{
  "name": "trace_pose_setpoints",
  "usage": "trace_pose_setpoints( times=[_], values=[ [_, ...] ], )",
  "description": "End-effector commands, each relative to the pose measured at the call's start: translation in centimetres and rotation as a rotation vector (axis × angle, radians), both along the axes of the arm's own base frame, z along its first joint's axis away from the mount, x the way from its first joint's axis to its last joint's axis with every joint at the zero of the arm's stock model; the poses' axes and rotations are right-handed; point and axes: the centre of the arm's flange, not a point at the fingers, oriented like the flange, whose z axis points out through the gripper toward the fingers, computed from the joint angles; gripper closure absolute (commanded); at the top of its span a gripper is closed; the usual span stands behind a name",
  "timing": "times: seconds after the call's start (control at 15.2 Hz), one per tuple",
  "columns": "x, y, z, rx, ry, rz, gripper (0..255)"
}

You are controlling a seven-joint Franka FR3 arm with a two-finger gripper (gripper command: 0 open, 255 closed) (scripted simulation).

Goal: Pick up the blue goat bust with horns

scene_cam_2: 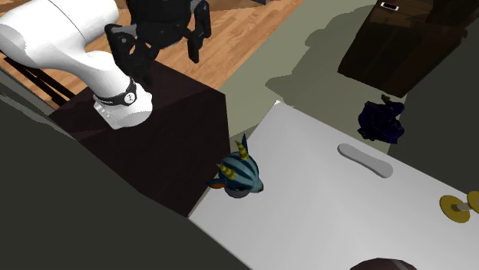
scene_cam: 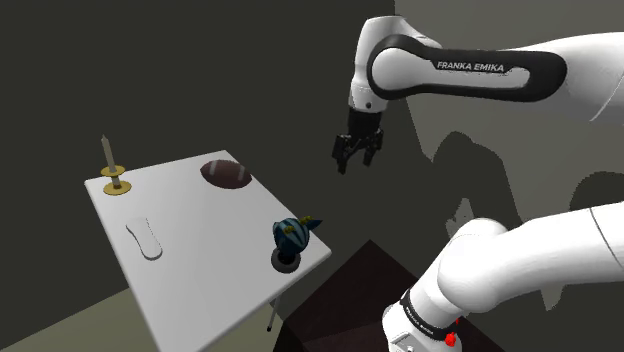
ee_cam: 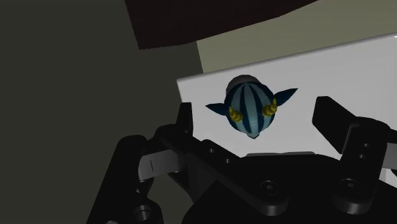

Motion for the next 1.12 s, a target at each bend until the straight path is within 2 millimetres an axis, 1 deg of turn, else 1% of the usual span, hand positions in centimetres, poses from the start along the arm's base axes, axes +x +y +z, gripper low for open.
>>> trace_pose_setpoints(
  times=[0.0, 0.53, 1.06],
  values=[
    [1.7, 0.9, -2.5, -0.007, 0.022, -0.014, 0],
    [7.9, 3.5, -11.9, -0.033, 0.111, -0.066, 0],
    [13.3, 5.5, -21.9, -0.06, 0.2, -0.118, 0]
  ],
)
